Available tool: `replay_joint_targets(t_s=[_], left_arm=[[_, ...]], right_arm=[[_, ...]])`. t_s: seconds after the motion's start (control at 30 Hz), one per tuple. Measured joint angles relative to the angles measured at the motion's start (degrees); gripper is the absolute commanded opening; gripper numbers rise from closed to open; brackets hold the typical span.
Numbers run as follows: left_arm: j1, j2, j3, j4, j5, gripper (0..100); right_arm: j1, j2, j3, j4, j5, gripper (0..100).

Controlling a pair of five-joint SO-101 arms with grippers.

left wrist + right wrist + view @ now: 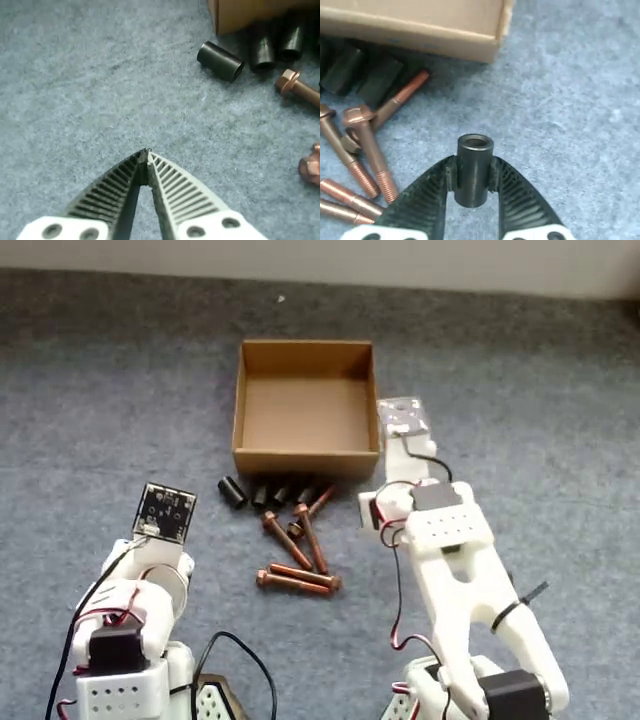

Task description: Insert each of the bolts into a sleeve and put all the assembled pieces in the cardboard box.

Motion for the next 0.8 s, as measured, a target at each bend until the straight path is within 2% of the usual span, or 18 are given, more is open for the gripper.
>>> replay_joint_targets(t_s=[0.13,0.63,0.8], left_arm=[[2.7,-0.2,-4.3,0.7,0.0,1],[18.6,0.4,-9.1,3.0,-0.4,1],[23.7,9.4,-16.5,3.0,-0.4,1]], right_arm=[[2.9,-0.2,0.6,-2.2,-4.8,0.5],[14.8,-0.2,0.6,-2.6,-8.8,0.5],[17.1,-0.2,0.6,-4.7,-8.8,0.5]])
